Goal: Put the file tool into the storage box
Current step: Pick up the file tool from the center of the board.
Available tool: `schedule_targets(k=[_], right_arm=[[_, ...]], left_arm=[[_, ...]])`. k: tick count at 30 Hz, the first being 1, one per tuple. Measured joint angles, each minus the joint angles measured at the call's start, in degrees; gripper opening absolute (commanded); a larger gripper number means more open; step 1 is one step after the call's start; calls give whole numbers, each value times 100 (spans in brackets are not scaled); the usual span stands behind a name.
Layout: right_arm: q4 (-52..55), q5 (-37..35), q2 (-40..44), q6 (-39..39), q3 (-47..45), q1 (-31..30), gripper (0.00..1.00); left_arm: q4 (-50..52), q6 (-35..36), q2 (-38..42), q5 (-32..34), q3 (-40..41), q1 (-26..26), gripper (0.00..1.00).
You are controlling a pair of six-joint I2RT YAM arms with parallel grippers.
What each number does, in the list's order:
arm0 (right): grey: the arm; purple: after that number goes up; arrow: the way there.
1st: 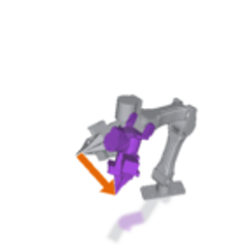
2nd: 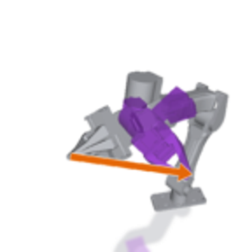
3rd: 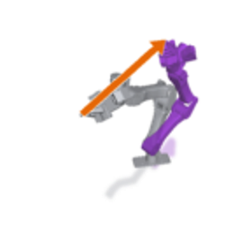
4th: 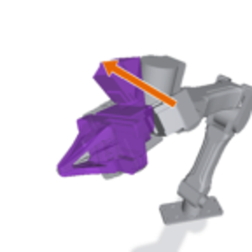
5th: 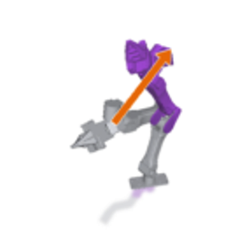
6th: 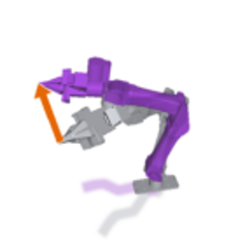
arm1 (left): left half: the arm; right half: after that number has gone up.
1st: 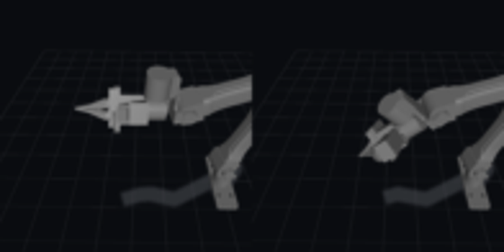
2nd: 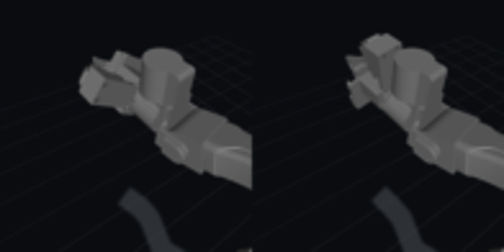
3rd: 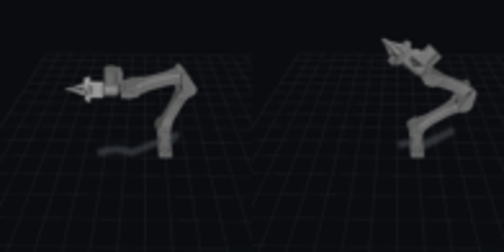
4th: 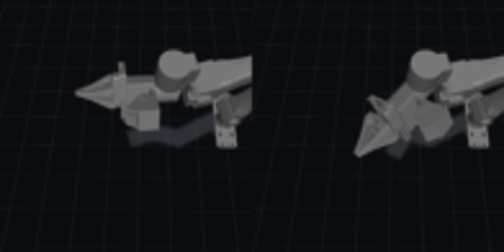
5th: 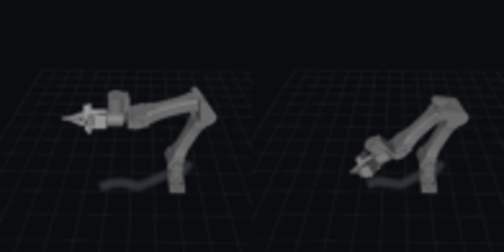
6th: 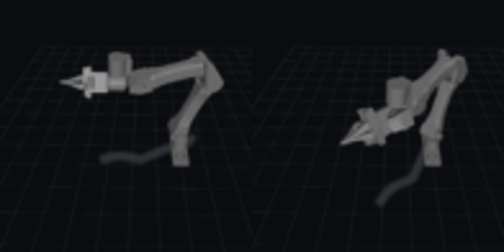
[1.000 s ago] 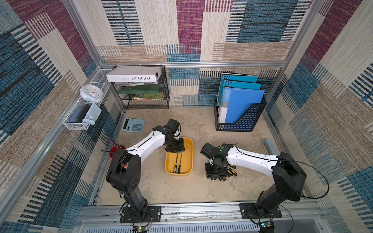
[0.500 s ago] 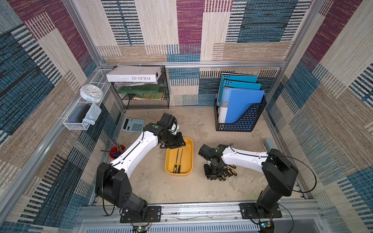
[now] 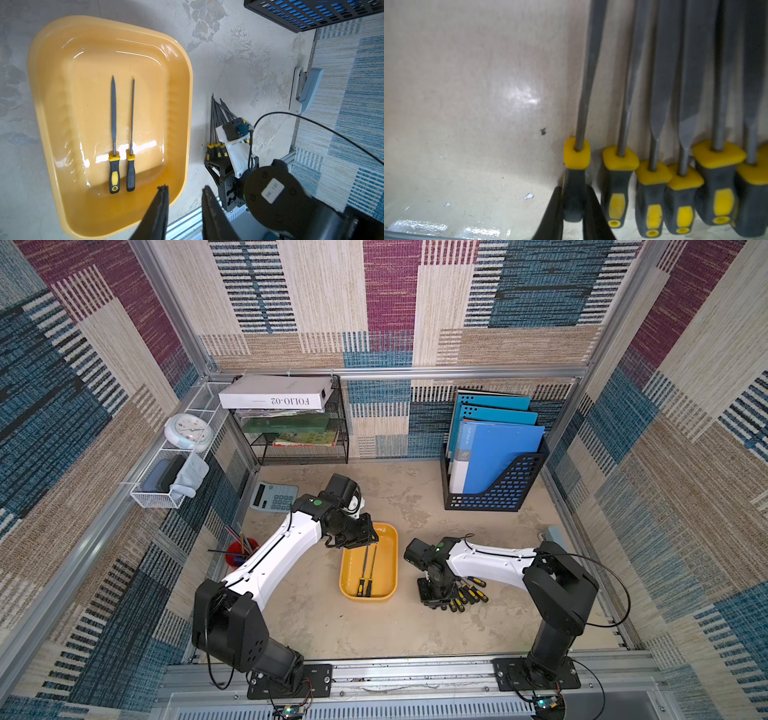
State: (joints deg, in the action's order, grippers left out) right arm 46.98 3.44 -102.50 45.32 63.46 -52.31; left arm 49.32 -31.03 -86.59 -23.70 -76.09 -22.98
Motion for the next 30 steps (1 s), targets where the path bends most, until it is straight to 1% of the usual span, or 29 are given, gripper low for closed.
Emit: schedule_targets(k=[4,5,7,10,13,16,19,23,30], right_arm=[[11,-17,179,-94,17,-83,11],[9,-17,251,-105,13,-101,11],[11,-15,472,-116,-28,-179,11],[52,42,879,-83,-107,-317,11],[61,140,1298,22,-131,-463,11],[-4,286,1569,166,-125,-625,11],[-111,420,1659,304,-31,-769,12],[-321,496,1611,417,155,-946,12],[-549,627,1499,546,254,-1187,12]], left_arm=[[7,44,120,-11,105,26,34],[2,46,157,-17,142,26,36],[-37,42,273,-109,278,31,44],[-273,-107,463,-424,608,31,57],[-728,-496,673,-892,1040,28,62],[-1222,-935,800,-1209,1373,-46,64],[-1606,-1252,831,-1370,1537,-157,64],[-1893,-1530,765,-1373,1687,-271,63],[-2006,-1700,625,-1239,1919,-350,61]])
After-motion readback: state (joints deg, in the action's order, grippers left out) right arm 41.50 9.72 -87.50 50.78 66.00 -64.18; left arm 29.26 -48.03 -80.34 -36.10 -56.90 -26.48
